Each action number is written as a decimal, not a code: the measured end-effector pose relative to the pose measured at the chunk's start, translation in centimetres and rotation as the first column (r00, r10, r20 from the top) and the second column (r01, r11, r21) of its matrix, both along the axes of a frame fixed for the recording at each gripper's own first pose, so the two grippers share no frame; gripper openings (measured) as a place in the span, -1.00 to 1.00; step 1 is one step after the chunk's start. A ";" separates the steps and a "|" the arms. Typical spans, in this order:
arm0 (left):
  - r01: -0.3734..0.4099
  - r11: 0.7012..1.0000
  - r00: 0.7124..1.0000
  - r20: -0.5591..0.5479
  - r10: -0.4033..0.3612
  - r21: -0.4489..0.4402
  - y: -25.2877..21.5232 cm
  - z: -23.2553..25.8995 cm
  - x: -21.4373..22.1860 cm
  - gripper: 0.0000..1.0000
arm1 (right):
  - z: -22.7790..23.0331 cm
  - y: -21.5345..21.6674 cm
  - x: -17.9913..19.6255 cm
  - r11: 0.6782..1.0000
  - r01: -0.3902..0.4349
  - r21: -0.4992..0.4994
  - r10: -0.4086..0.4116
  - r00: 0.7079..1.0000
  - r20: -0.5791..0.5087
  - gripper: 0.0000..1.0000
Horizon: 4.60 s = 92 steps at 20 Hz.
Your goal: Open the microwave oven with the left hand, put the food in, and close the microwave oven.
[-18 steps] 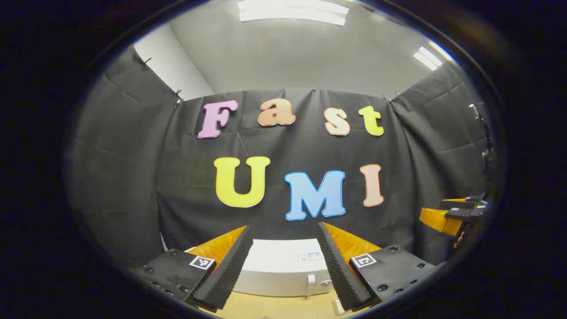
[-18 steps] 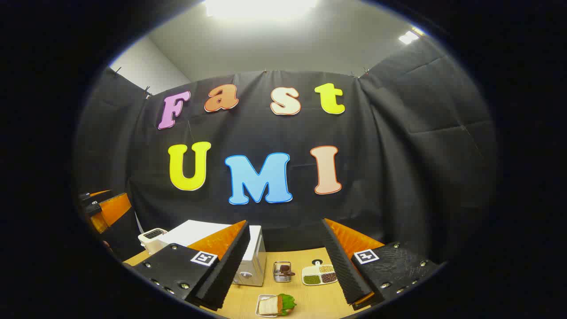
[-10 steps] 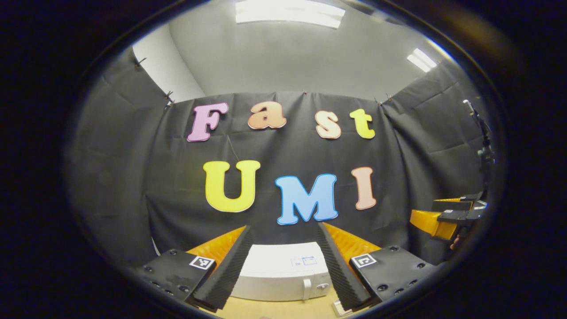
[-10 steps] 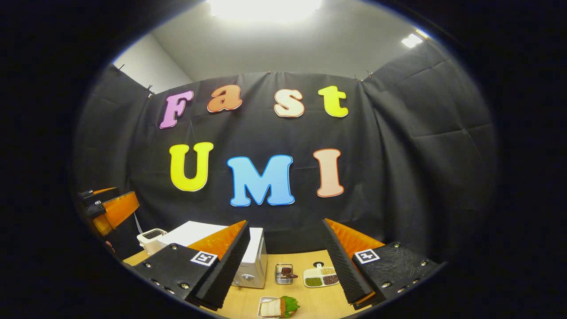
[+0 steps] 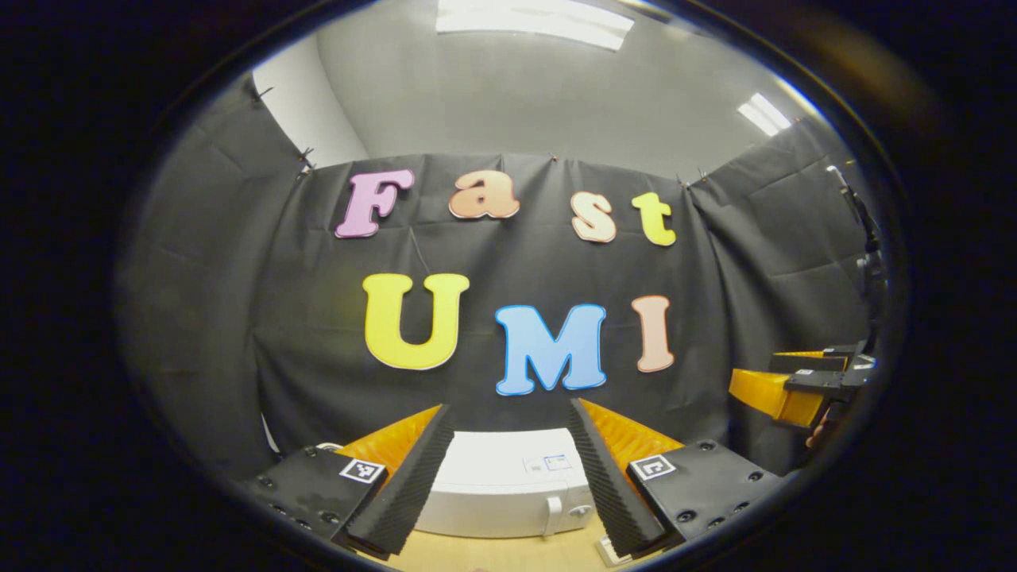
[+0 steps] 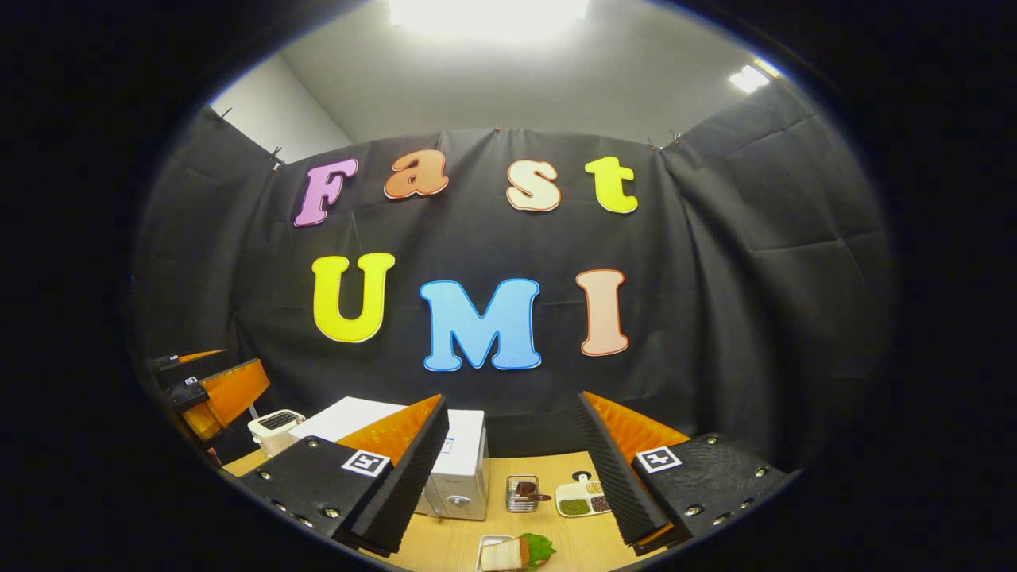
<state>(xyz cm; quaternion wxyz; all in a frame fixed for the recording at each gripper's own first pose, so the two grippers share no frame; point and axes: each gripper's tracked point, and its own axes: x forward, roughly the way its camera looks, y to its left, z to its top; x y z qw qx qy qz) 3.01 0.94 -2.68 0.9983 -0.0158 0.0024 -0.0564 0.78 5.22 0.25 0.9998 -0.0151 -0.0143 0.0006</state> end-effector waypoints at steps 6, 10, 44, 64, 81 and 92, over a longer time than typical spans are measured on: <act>0.050 0.999 0.998 -0.032 -0.050 -0.013 -1.9 -4.2 1.4 0.93 | -1.7 -0.6 0.3 1.000 0.021 -0.008 -0.021 0.999 -0.038 0.94; 0.054 0.998 0.994 -0.097 -0.055 -0.022 -3.4 -9.1 2.5 0.94 | -2.4 -2.3 0.6 0.998 0.048 -0.031 -0.050 0.997 -0.057 0.94; 0.055 0.997 0.849 -0.528 -0.014 0.062 -10.4 -34.8 11.3 -0.72 | -9.6 -12.3 3.3 0.996 0.046 -0.075 -0.062 0.969 -0.241 0.94; 0.415 0.909 0.706 -0.622 -0.338 -0.024 -2.0 -32.9 -6.6 -0.83 | -13.1 -3.5 0.2 0.999 0.037 -0.010 -0.038 0.948 -0.316 0.94; 0.427 0.904 0.662 -0.686 -0.303 0.013 17.5 -32.9 -16.4 -0.82 | -21.1 0.3 -1.1 0.992 0.068 0.106 -0.005 0.865 -0.502 0.94; 0.401 0.916 0.658 -0.697 -0.287 0.002 27.2 -33.5 -16.7 -0.85 | -28.1 -1.3 -0.4 0.994 0.052 0.096 0.023 0.763 -0.646 0.94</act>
